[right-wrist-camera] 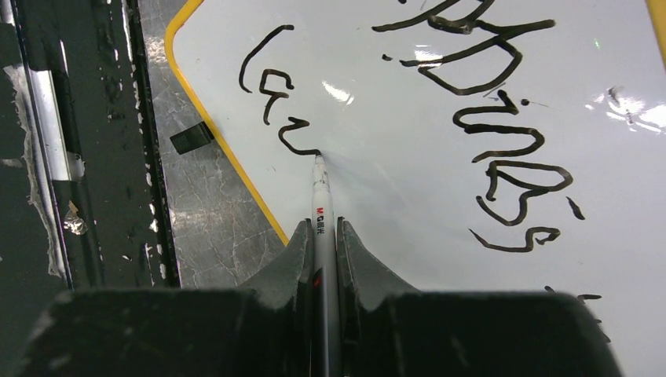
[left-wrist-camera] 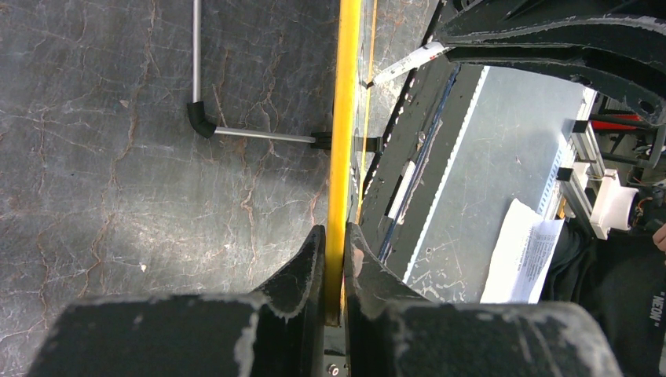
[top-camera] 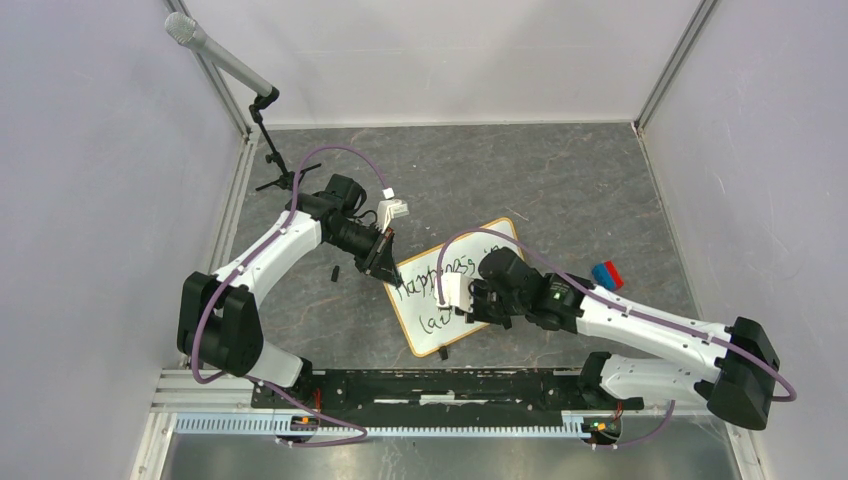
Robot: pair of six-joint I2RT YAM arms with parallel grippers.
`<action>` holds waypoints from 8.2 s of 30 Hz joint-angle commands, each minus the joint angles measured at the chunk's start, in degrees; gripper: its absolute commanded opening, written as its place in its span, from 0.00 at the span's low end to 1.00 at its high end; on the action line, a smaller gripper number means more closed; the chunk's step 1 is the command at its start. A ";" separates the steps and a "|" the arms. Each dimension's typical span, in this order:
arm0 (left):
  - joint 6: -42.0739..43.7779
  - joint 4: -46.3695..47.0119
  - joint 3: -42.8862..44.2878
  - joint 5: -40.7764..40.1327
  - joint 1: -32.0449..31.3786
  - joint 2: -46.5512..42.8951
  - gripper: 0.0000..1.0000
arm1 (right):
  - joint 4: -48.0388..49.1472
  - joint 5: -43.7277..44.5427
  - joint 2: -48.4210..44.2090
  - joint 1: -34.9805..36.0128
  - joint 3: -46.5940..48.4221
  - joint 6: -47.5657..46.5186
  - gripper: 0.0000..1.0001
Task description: Write a sentence on the whiteboard
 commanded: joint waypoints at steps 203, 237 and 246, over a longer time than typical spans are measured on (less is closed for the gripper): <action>-0.21 -0.45 -2.05 -8.24 -0.73 0.60 0.02 | -1.75 -4.01 -5.14 -9.40 -2.95 -1.64 0.00; -0.18 -0.50 -2.05 -8.38 -0.76 0.50 0.02 | -0.82 -3.60 -5.65 -9.38 -0.70 -0.52 0.00; -0.27 -0.51 -2.05 -8.50 -0.81 0.45 0.02 | -1.00 -2.02 -6.02 -10.02 0.13 -0.87 0.00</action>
